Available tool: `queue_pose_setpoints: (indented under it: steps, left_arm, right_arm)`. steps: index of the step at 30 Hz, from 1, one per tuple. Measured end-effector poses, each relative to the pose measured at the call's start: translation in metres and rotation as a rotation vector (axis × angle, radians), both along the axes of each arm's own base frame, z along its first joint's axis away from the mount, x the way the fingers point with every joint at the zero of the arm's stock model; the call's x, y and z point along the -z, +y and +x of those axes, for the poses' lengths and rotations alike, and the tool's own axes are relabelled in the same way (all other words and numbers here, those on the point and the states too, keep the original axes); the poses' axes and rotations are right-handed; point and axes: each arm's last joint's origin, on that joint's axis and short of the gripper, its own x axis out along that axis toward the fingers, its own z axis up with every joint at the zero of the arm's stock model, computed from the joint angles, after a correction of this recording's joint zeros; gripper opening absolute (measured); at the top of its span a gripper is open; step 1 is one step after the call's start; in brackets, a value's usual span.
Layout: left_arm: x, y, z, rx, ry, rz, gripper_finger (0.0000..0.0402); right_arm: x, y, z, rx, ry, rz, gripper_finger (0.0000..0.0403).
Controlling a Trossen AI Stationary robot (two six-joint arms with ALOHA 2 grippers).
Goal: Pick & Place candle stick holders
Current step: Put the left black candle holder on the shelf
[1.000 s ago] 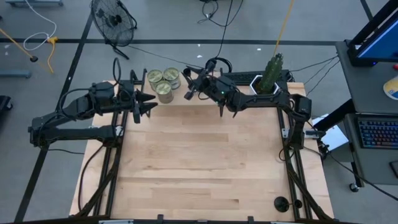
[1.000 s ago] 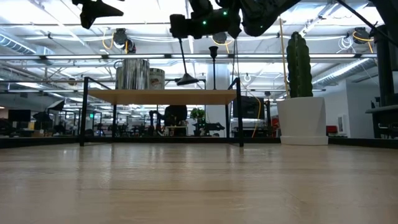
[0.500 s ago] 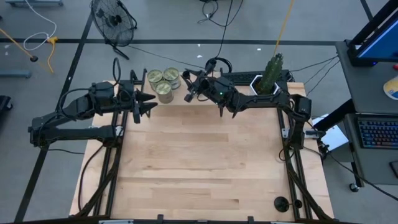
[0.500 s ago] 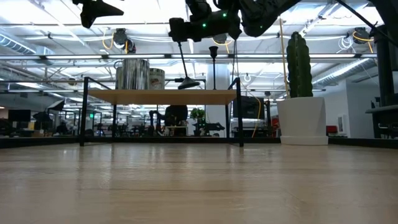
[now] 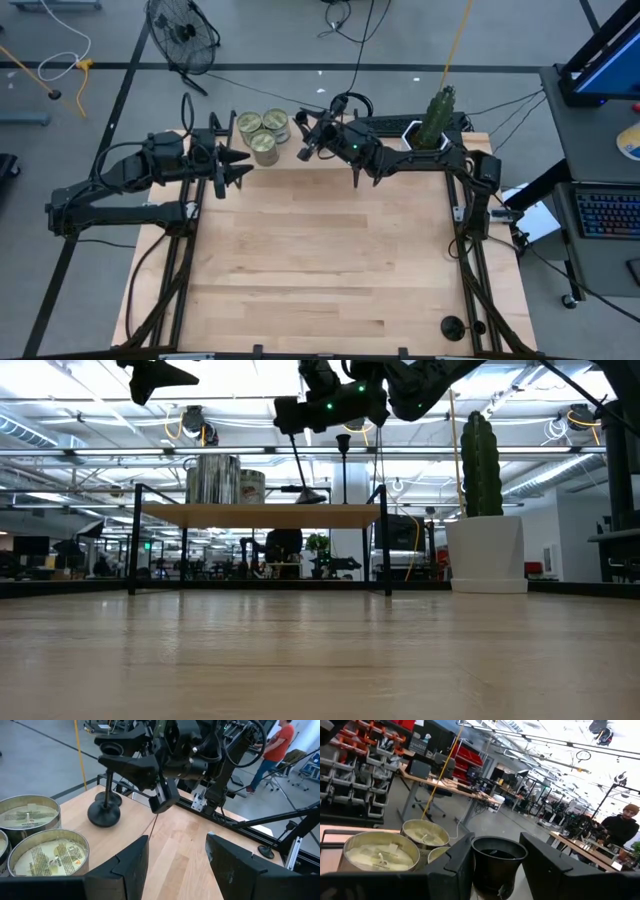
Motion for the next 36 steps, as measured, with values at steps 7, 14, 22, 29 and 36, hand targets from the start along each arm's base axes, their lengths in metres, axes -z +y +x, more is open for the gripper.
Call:
queue_pose_setpoints:
  steps: [7, 14, 22, 29, 36]
  left_arm:
    - [0.000, 0.000, 0.000, 0.000, -0.001, 0.000, 0.0205]
    - [0.000, 0.000, 0.000, 0.000, -0.001, 0.000, 0.0205]
    - [0.000, 0.000, 0.000, 0.006, 0.000, -0.002, 0.0205]
    - [0.000, 0.000, 0.000, 0.010, 0.001, 0.006, 0.0205]
    - [0.000, 0.000, 0.000, 0.010, 0.003, 0.006, 0.0205]
  right_arm:
    - [-0.002, -0.002, -0.001, -0.031, -0.052, 0.039, 0.0134]
    - [0.002, -0.003, 0.002, -0.026, -0.054, 0.038, 0.0136]
    - [0.010, -0.006, 0.005, -0.014, -0.054, 0.004, 0.0145]
    - [0.010, -0.012, 0.004, 0.002, -0.049, -0.010, 0.0143]
    - [0.010, -0.013, 0.003, -0.001, -0.060, 0.004, 0.0158]
